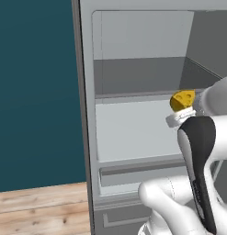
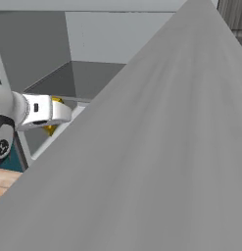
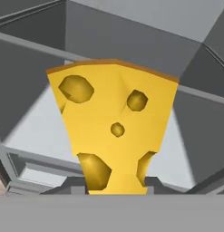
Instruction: Take the cheese, chicken drumstick, and squash from the fridge and place them on the plate on the dining counter to create an appetizer plate.
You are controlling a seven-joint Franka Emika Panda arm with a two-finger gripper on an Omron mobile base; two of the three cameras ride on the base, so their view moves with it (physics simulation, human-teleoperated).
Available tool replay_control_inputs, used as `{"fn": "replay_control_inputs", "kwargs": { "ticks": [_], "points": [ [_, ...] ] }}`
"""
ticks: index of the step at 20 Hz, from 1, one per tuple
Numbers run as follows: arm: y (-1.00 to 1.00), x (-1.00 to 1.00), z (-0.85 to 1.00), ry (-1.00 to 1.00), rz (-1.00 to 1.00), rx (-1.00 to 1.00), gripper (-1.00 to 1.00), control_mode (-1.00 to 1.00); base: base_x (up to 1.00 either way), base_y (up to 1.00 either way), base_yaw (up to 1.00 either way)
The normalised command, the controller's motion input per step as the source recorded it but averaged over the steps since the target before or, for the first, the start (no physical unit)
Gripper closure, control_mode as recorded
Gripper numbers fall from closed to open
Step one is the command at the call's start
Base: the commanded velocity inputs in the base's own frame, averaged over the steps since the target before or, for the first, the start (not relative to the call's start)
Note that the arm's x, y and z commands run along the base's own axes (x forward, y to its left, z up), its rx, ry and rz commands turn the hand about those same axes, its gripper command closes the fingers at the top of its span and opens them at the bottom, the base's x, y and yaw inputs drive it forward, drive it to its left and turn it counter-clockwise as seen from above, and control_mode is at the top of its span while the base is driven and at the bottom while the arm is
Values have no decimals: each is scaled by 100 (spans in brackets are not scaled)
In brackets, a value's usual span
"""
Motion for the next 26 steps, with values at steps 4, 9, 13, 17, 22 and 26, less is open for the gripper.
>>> {"fn": "replay_control_inputs", "kwargs": {
  "ticks": [4, 9, 13, 17, 22, 26],
  "points": [
    [0, -41, 1, -4, 0, 0, 100, -100, 0, 0, 0],
    [0, -21, 0, 0, 0, 0, 100, 100, -19, 0, 0],
    [0, 0, 0, 0, 0, 0, 100, 100, -60, 12, 1],
    [0, 0, 0, 0, 0, 0, 100, 100, -60, 43, 5],
    [0, 0, 0, 0, 0, 0, 100, 100, -22, 95, 14],
    [0, 0, 0, 0, 0, 0, 100, 100, -8, 100, 42]
  ]
}}
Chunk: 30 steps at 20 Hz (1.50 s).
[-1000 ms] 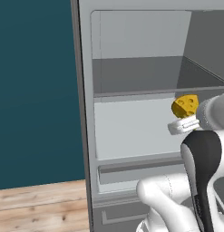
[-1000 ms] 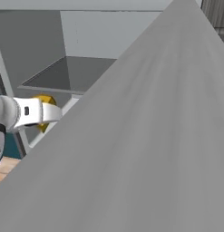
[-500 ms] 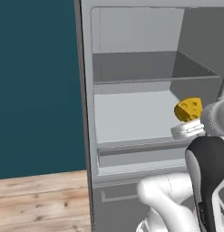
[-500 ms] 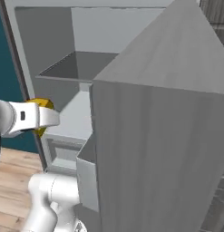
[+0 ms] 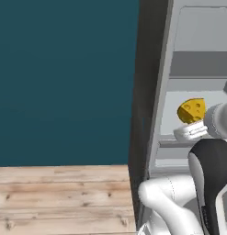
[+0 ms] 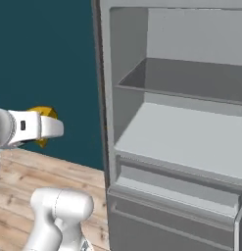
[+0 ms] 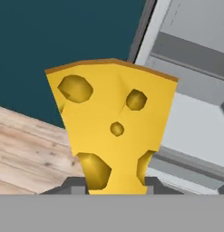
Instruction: Take the cheese, chicken drumstick, and squash from the fridge and place them on the plate on the dining counter to create an appetizer plate.
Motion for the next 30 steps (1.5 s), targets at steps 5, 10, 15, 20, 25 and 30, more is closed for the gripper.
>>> {"fn": "replay_control_inputs", "kwargs": {
  "ticks": [5, 10, 15, 20, 25, 30],
  "points": [
    [0, 0, 0, 0, 0, 0, 100, 100, -4, 84, 74],
    [0, 0, 0, 0, 0, 0, 100, 100, -1, 56, 86],
    [0, 0, 0, 0, 0, 0, 100, 100, 0, 48, 88],
    [0, 0, 0, 0, 0, 0, 100, 100, 0, 42, 88],
    [0, 0, 0, 0, 0, 0, 100, 100, 27, 11, 84],
    [0, 0, 0, 0, 0, 0, 100, 100, 85, 0, 70]
  ]
}}
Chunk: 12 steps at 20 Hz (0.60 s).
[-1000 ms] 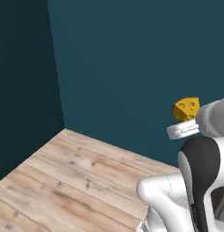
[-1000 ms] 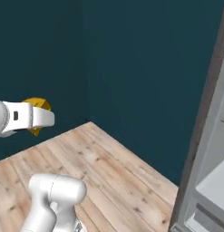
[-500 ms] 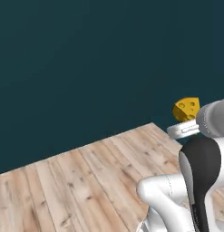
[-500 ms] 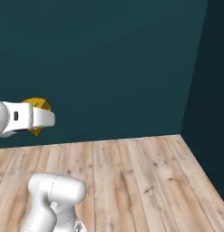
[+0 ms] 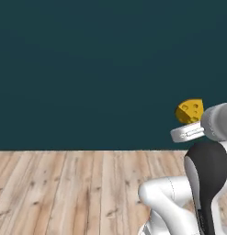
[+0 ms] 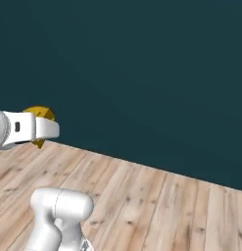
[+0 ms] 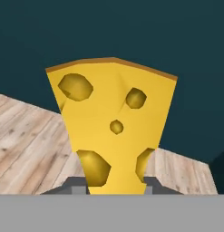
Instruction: Take the cheese, chicken drumstick, and squash from the fridge and place them on the plate on the dining counter to create an appetizer plate.
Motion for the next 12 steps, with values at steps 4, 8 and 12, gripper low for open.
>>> {"fn": "replay_control_inputs", "kwargs": {
  "ticks": [4, 8, 12],
  "points": [
    [0, 0, 0, 0, 0, 0, 100, 100, 100, 0, 64],
    [0, 0, 0, 0, 0, 0, 100, 100, 100, 0, 68],
    [0, 0, 0, 0, 0, 0, 100, 100, 84, 2, 72]
  ]
}}
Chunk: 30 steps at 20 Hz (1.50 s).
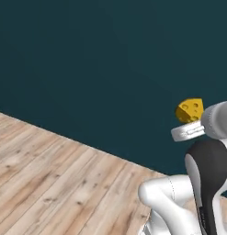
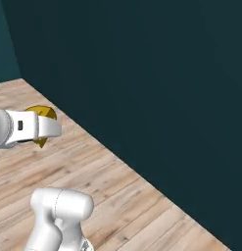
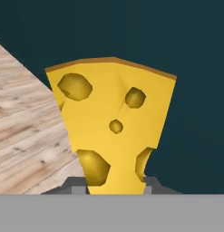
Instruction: Take the cheese, chicken drumstick, and squash from the fridge and place them on the plate on the dining counter to create an appetizer plate.
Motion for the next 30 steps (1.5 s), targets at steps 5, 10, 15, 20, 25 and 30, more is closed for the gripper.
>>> {"fn": "replay_control_inputs", "kwargs": {
  "ticks": [5, 10, 15, 20, 25, 30],
  "points": [
    [0, 0, 0, 0, 0, 0, 100, 100, 51, 13, 75],
    [0, 0, 0, 0, 0, 0, 100, 100, 73, 3, 74],
    [0, 0, 0, 0, 0, 0, 100, 100, 100, -10, 71],
    [0, 0, 0, 0, 0, 0, 100, 100, 100, -33, 59],
    [0, 0, 0, 0, 0, 0, 100, 100, 100, -48, 51],
    [0, 0, 0, 0, 0, 0, 100, 100, 100, -70, 48]
  ]
}}
